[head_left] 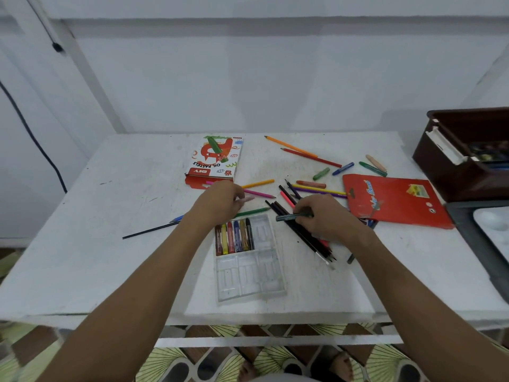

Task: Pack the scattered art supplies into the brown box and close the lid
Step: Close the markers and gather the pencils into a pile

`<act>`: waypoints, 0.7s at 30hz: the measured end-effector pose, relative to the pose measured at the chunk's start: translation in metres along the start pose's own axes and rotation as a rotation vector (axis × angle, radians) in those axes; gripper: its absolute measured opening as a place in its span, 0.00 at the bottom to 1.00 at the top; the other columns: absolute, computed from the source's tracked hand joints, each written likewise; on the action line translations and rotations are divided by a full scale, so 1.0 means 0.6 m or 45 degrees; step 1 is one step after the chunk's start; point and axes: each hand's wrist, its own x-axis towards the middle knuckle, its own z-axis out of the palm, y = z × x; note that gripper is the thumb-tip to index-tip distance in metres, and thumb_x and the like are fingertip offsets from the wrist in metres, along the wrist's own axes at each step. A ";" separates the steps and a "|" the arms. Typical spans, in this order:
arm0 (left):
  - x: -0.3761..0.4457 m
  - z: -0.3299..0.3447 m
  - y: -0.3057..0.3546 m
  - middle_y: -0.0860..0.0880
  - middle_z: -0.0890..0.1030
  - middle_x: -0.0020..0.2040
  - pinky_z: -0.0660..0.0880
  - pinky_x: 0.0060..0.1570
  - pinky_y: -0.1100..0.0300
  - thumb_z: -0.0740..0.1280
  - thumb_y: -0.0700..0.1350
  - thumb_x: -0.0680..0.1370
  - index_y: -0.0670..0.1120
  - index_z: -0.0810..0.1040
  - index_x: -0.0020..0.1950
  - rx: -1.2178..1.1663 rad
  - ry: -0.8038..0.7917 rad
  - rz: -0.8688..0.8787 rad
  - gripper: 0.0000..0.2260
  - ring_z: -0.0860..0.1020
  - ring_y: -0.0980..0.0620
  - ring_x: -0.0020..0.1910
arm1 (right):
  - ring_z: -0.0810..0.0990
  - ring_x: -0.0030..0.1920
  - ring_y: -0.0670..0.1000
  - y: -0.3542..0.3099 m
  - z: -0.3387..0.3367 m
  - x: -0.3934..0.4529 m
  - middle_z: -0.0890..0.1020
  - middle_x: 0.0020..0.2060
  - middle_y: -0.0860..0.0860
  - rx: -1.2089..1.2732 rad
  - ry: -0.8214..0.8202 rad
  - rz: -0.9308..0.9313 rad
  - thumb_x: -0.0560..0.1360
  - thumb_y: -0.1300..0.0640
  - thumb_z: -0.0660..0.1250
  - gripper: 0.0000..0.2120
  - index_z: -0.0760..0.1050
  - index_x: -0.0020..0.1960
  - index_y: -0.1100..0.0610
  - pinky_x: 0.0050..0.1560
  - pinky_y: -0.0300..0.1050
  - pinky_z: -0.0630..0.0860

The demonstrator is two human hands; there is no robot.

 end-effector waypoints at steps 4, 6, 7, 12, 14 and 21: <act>-0.040 -0.014 0.019 0.49 0.82 0.41 0.73 0.38 0.62 0.62 0.55 0.79 0.45 0.82 0.55 -0.160 0.147 -0.071 0.16 0.77 0.54 0.38 | 0.77 0.38 0.41 -0.029 -0.006 0.001 0.81 0.40 0.47 0.311 0.017 -0.088 0.73 0.56 0.70 0.06 0.81 0.50 0.53 0.40 0.33 0.72; -0.063 -0.020 0.034 0.49 0.83 0.40 0.69 0.35 0.66 0.62 0.55 0.79 0.45 0.82 0.55 -0.244 0.153 -0.116 0.16 0.78 0.57 0.36 | 0.77 0.35 0.40 -0.049 -0.006 -0.002 0.81 0.36 0.46 0.464 0.010 -0.118 0.72 0.56 0.72 0.06 0.82 0.49 0.55 0.38 0.31 0.72; -0.073 -0.021 0.040 0.50 0.83 0.40 0.68 0.35 0.67 0.63 0.54 0.79 0.46 0.81 0.56 -0.307 0.134 -0.155 0.15 0.78 0.58 0.36 | 0.77 0.35 0.41 -0.057 -0.003 -0.002 0.82 0.36 0.48 0.515 0.006 -0.118 0.72 0.56 0.72 0.07 0.83 0.48 0.56 0.37 0.32 0.73; -0.098 -0.010 0.052 0.52 0.84 0.36 0.81 0.40 0.57 0.68 0.53 0.76 0.49 0.80 0.57 -0.579 -0.028 -0.339 0.13 0.82 0.56 0.34 | 0.81 0.39 0.47 -0.071 0.022 0.007 0.84 0.38 0.49 0.592 -0.019 -0.047 0.73 0.55 0.70 0.08 0.82 0.51 0.54 0.43 0.41 0.78; -0.101 -0.003 0.053 0.52 0.84 0.37 0.80 0.38 0.59 0.69 0.51 0.76 0.49 0.79 0.57 -0.593 -0.038 -0.379 0.12 0.82 0.56 0.34 | 0.82 0.41 0.49 -0.069 0.030 0.014 0.84 0.39 0.51 0.584 -0.051 -0.021 0.75 0.55 0.69 0.09 0.81 0.53 0.56 0.46 0.44 0.81; -0.104 0.019 0.070 0.49 0.82 0.43 0.73 0.32 0.67 0.69 0.49 0.76 0.47 0.79 0.56 -0.531 -0.014 -0.432 0.10 0.80 0.56 0.36 | 0.79 0.38 0.45 -0.081 0.059 0.023 0.79 0.39 0.48 0.362 -0.027 0.115 0.71 0.46 0.72 0.18 0.71 0.54 0.53 0.37 0.38 0.73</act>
